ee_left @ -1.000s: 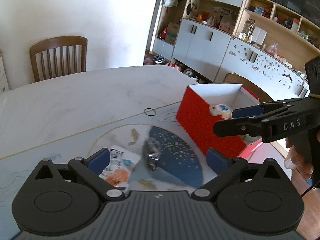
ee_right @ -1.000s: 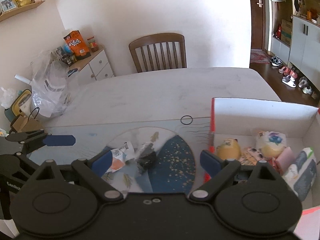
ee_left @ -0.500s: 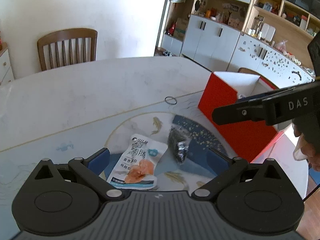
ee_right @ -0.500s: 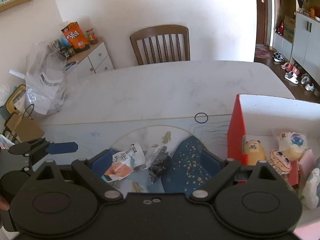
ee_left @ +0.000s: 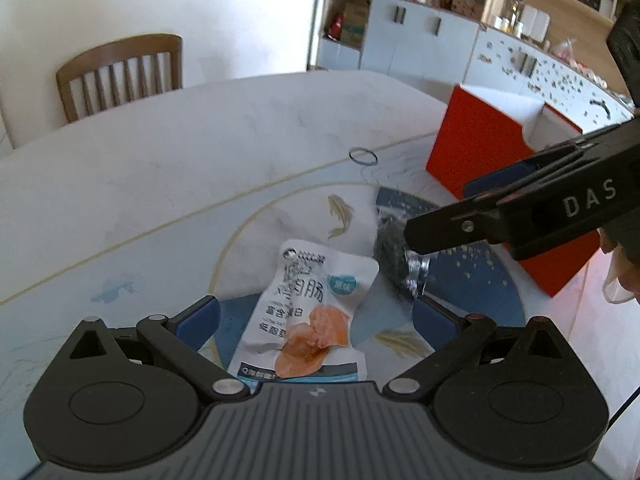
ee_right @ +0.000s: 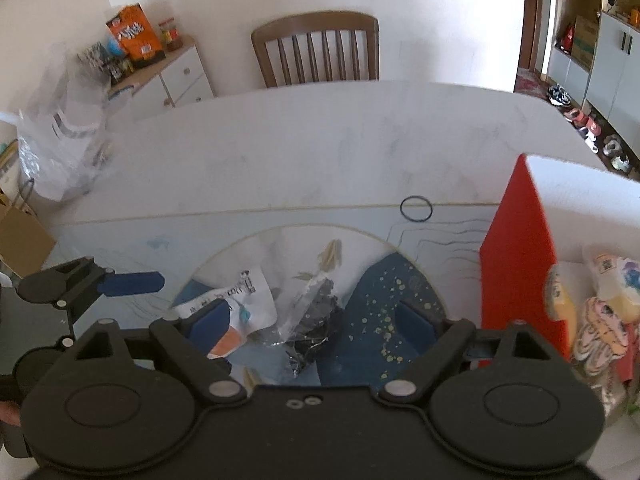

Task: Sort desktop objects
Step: 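Grasp the white sausage snack bag with the left tool while the right tool grasps the black wrapped snack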

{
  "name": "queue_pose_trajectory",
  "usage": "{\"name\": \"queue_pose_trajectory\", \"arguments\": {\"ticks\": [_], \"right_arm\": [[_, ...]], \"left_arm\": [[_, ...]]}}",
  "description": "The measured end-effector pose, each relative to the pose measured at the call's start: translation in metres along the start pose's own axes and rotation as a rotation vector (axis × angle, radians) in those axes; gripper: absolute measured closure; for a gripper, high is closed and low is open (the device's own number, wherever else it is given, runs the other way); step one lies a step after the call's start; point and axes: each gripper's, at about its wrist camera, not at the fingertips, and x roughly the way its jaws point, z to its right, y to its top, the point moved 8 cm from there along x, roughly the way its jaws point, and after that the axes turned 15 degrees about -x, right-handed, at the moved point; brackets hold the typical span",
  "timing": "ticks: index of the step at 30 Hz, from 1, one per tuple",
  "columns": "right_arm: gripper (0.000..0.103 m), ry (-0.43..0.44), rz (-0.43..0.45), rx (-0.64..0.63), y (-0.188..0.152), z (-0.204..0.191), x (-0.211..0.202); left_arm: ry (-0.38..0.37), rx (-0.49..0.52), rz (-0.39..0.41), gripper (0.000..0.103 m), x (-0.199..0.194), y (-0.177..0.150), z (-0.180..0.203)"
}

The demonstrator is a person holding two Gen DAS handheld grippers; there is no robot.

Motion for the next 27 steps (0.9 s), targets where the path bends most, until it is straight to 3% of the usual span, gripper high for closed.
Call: {"name": "queue_pose_trajectory", "arguments": {"ticks": [9, 19, 23, 27], "right_arm": [[0.019, 0.009, -0.053, 0.011, -0.007, -0.002, 0.026], [0.036, -0.009, -0.077, 0.050, -0.014, 0.011, 0.035], [0.044, -0.022, -0.088, 0.065, -0.017, 0.020, 0.037], [0.048, -0.023, -0.086, 0.062, -0.018, 0.020, 0.038]], "left_arm": [[0.022, -0.008, -0.019, 0.000, 0.017, -0.003, -0.006], [0.042, 0.032, 0.004, 0.002, 0.021, -0.002, -0.005], [0.089, 0.086, 0.008, 0.007, 0.022, -0.005, -0.001], [0.100, 0.070, 0.024, 0.016, 0.019, -0.004, -0.004]]}}
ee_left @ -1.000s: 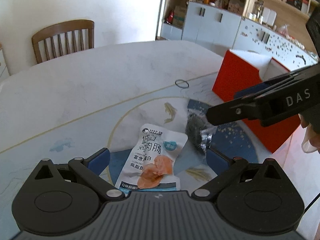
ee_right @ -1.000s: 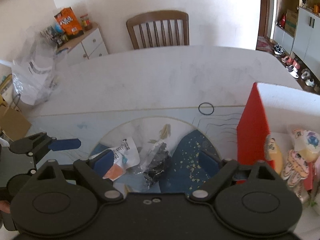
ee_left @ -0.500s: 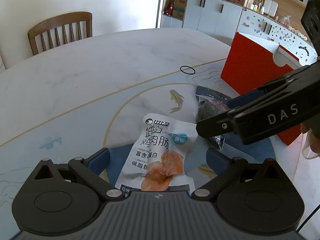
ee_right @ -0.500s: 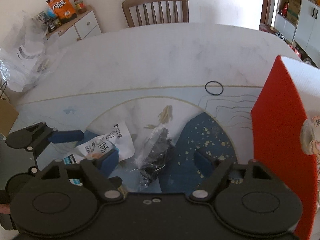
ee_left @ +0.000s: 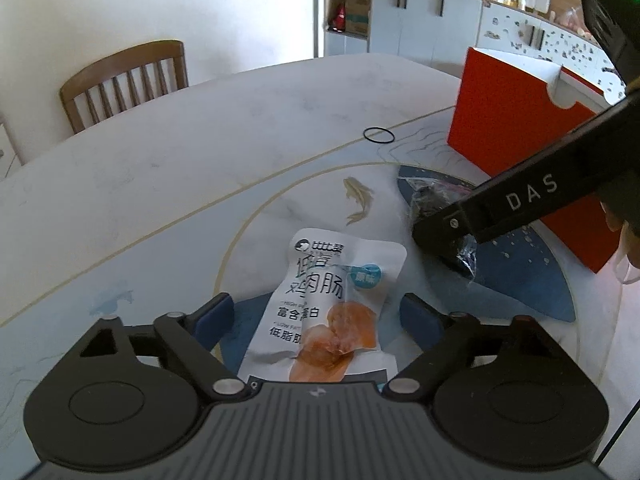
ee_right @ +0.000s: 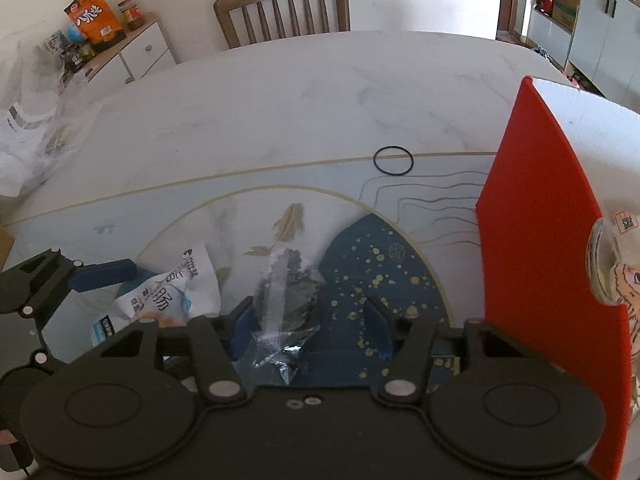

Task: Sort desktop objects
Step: 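Grasp the white sausage snack bag with the left tool while the right tool grasps the black wrapped snack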

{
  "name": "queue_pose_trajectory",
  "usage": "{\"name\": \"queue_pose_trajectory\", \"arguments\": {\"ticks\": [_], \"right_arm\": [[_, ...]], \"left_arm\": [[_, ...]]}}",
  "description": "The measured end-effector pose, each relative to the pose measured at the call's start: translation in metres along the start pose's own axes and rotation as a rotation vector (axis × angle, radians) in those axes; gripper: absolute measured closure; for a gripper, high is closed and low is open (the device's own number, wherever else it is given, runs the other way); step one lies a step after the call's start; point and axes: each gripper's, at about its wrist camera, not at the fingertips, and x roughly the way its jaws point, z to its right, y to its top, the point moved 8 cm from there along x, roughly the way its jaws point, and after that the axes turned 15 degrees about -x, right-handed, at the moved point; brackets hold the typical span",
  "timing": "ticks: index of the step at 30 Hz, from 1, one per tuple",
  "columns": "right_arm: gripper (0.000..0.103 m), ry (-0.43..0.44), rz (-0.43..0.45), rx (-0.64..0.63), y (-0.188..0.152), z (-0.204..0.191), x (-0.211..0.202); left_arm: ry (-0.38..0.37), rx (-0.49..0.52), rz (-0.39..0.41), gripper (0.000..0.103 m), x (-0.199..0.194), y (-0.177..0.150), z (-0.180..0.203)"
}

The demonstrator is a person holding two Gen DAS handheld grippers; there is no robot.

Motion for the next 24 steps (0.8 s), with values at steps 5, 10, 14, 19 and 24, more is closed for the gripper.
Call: {"name": "queue_pose_trajectory", "arguments": {"ticks": [5, 10, 14, 19, 24], "right_arm": [[0.051, -0.001, 0.002, -0.006, 0.001, -0.001, 0.000], [0.064, -0.001, 0.004, -0.007, 0.002, -0.001, 0.000], [0.073, 0.003, 0.007, -0.007, 0.001, -0.002, -0.002], [0.078, 0.011, 0.011, -0.007, -0.002, -0.005, -0.006], [0.079, 0.020, 0.014, -0.012, -0.007, -0.011, -0.010]], "left_arm": [[0.014, -0.016, 0.022, 0.048, -0.004, 0.003, -0.003], [0.010, -0.027, 0.032, 0.049, -0.005, 0.004, -0.005], [-0.003, -0.070, 0.034, 0.057, -0.006, 0.006, -0.008], [-0.021, -0.112, 0.027, 0.059, -0.007, 0.009, -0.012], [-0.017, -0.105, 0.032, 0.060, -0.010, 0.007, -0.010]]}}
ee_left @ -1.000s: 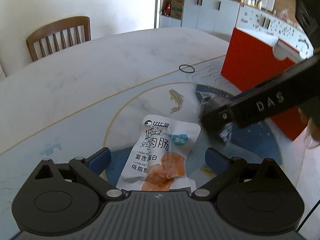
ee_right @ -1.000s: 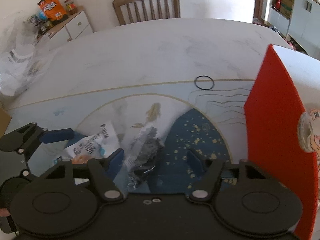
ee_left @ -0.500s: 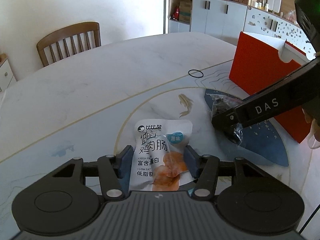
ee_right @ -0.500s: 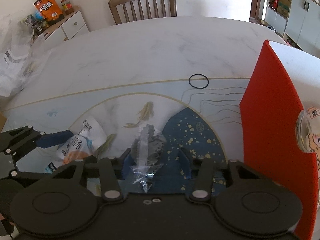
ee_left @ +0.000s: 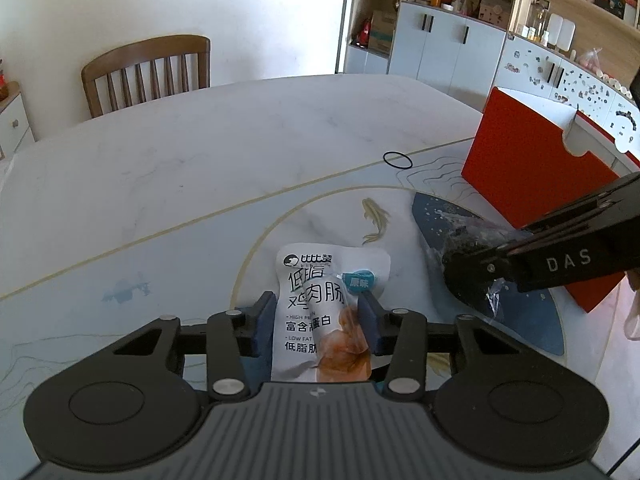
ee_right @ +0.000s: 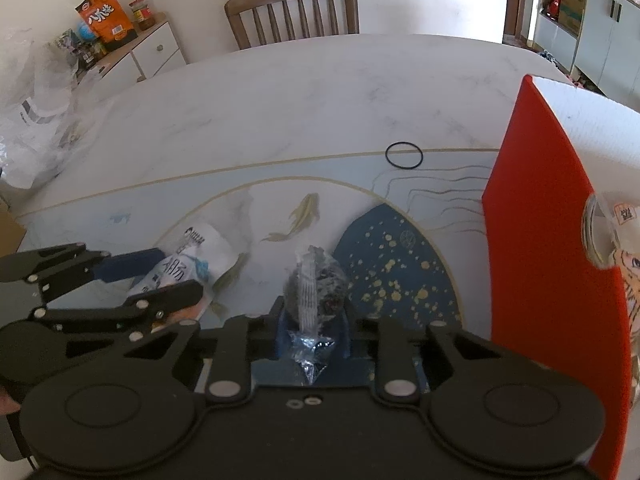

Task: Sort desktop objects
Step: 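Grasp the white sausage snack bag with the left tool while the right tool grasps the black wrapped snack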

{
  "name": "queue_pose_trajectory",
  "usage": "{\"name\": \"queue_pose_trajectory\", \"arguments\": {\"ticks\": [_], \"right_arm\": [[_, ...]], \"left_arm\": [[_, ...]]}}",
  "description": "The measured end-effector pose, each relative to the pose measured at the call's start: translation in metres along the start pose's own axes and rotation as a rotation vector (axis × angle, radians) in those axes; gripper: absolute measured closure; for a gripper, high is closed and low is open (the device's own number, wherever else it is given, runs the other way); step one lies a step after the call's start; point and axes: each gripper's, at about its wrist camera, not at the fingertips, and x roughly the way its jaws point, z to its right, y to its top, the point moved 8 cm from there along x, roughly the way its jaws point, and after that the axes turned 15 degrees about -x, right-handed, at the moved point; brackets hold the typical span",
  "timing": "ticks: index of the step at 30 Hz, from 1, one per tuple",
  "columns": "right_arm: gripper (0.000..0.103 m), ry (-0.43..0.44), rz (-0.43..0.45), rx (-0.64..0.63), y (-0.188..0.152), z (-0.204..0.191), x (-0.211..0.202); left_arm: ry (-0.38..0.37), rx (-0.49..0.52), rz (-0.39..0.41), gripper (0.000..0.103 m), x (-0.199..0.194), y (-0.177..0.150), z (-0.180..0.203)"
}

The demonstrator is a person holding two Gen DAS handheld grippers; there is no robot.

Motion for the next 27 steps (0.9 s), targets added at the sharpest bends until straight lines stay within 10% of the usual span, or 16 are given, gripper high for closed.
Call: {"name": "queue_pose_trajectory", "arguments": {"ticks": [21, 27], "right_arm": [[0.081, 0.052, -0.014, -0.008, -0.040, -0.028, -0.040], [0.081, 0.049, -0.014, 0.003, -0.051, -0.029, -0.048]], "left_arm": [[-0.058, 0.005, -0.042, 0.068, -0.033, -0.037, 0.028], [-0.046, 0.011, -0.058, 0.053, -0.029, -0.038, 0.030]]}}
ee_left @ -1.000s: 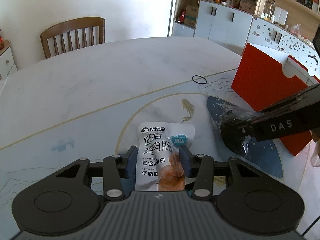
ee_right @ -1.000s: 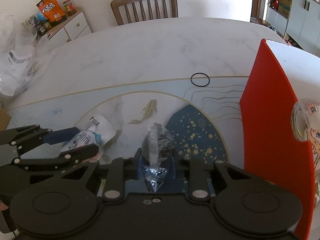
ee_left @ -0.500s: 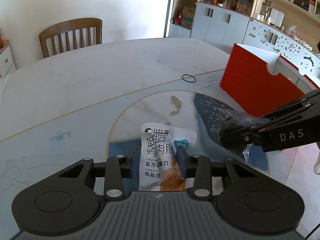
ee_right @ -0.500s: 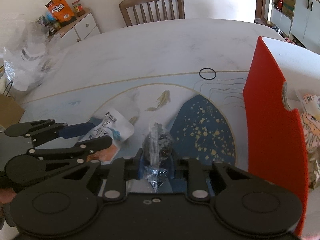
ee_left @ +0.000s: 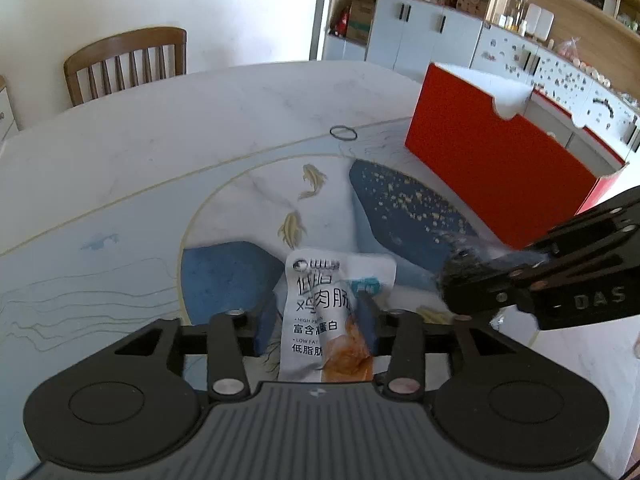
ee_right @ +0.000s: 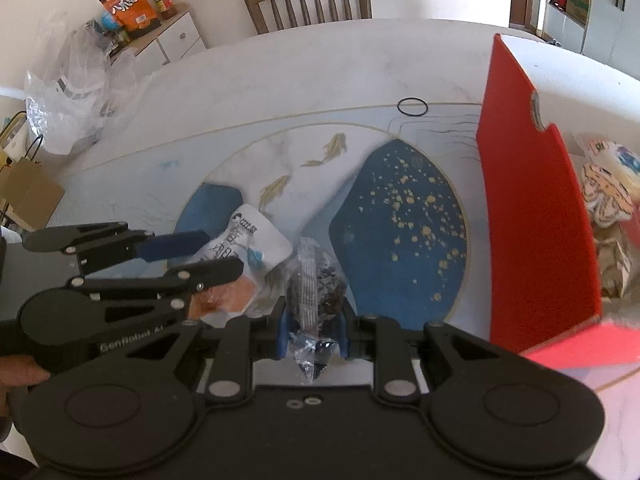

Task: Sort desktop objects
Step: 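Grasp the white sausage snack bag with the left tool while the right tool grasps the black wrapped snack, then carry the sausage bag and black snack over the red shoebox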

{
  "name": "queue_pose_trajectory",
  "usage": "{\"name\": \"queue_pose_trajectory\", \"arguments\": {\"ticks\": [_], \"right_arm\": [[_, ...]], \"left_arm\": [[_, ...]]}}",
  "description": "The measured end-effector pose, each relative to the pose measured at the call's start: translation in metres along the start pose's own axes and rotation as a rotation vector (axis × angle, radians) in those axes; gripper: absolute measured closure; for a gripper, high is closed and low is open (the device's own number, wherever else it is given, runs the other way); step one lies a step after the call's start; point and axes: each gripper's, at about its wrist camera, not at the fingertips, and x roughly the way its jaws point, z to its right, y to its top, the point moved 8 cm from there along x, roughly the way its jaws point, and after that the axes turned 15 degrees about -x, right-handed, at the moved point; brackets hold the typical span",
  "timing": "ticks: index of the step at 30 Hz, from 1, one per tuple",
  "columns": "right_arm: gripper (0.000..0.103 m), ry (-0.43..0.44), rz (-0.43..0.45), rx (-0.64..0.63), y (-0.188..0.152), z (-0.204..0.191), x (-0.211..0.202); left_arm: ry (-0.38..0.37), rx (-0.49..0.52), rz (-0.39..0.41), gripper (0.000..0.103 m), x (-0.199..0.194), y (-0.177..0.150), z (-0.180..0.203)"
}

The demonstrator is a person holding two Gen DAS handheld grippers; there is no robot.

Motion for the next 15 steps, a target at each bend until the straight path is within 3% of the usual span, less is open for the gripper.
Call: {"name": "queue_pose_trajectory", "arguments": {"ticks": [2, 5, 15], "right_arm": [[0.081, -0.001, 0.005, -0.001, -0.002, 0.001, -0.003], [0.081, -0.003, 0.009, 0.003, -0.005, 0.002, -0.007], [0.081, -0.006, 0.003, 0.003, -0.017, 0.008, -0.013]], "left_arm": [[-0.020, 0.000, -0.011, 0.038, 0.002, -0.001, 0.002], [-0.035, 0.012, -0.027, 0.032, 0.004, -0.003, 0.006], [0.059, 0.117, -0.026, 0.029, 0.021, -0.004, 0.025]]}}
